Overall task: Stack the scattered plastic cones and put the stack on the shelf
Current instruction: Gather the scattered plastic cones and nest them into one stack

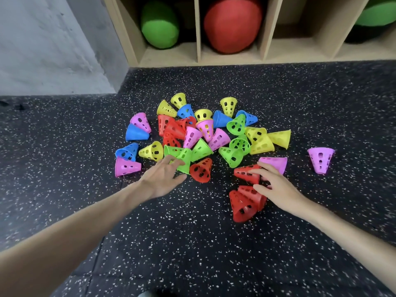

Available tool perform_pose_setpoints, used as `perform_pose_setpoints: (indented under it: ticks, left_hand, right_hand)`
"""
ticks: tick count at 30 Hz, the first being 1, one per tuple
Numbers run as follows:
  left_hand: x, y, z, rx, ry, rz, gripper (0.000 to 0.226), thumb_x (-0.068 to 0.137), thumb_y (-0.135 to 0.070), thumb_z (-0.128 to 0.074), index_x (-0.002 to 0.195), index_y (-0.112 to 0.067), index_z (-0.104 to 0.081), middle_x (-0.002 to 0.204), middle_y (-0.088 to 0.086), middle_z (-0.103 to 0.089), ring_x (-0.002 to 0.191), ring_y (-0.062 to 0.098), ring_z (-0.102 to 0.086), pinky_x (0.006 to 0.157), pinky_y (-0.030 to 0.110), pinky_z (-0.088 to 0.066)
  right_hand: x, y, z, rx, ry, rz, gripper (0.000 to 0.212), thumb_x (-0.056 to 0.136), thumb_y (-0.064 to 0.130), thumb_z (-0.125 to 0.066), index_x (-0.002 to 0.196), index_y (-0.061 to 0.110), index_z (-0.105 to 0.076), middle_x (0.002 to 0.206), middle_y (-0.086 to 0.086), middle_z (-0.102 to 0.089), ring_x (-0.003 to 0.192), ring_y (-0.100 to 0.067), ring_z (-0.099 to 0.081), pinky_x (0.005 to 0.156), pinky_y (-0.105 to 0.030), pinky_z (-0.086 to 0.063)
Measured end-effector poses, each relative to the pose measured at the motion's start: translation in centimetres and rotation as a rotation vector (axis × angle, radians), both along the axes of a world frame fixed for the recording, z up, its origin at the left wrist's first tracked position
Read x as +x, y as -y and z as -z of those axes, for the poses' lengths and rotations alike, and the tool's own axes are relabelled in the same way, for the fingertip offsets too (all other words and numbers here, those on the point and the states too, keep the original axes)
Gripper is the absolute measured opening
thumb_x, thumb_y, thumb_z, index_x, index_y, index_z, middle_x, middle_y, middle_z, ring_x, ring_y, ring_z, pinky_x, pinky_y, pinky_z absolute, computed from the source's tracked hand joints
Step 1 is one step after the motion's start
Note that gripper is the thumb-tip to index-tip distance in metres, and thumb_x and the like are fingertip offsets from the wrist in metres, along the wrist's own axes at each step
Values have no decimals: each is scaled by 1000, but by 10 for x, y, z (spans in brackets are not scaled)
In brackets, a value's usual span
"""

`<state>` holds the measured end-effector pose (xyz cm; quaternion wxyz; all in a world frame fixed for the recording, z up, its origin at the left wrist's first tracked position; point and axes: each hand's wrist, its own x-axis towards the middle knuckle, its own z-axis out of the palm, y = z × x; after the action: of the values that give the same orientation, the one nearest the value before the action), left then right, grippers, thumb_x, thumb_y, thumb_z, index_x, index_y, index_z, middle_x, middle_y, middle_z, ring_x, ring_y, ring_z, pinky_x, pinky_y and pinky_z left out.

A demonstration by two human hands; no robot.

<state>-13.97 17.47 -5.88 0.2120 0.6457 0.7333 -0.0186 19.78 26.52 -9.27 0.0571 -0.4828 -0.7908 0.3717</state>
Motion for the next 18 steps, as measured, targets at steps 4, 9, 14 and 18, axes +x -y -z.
perform_pose_setpoints:
  ticks: [4,9,14,18]
  left_hand:
    - [5,1,3,37,61,-41,41,104,-45,-47,137,-20,-50,141,4,-36,88,13,-63,76,23,-47]
    - [3,0,15,79,74,-94,20,104,-40,-52,109,-21,-56,123,1,-38,70,17,-65,60,22,-47]
    - [-3,-5,21,180,64,-148,27,98,-28,-66,106,-16,-44,116,6,-40,73,22,-60,65,28,-49]
    - [-6,-8,21,225,93,-142,44,94,-22,-72,119,-18,-36,115,5,-40,71,16,-56,64,30,-46]
  right_hand:
    - [0,4,4,13,-23,49,43,98,25,-63,136,41,-53,165,17,-15,138,-19,-46,110,-52,-45]
    - [-5,5,3,78,-23,101,37,99,22,-60,132,38,-56,159,15,-25,129,-13,-49,107,-46,-48]
    - [-8,1,-1,143,-23,209,44,101,20,-56,138,43,-50,135,7,-42,111,-11,-57,81,-30,-52]
    - [-12,-1,-1,38,15,148,59,101,20,-57,151,44,-37,142,6,-44,122,-15,-54,94,-40,-53]
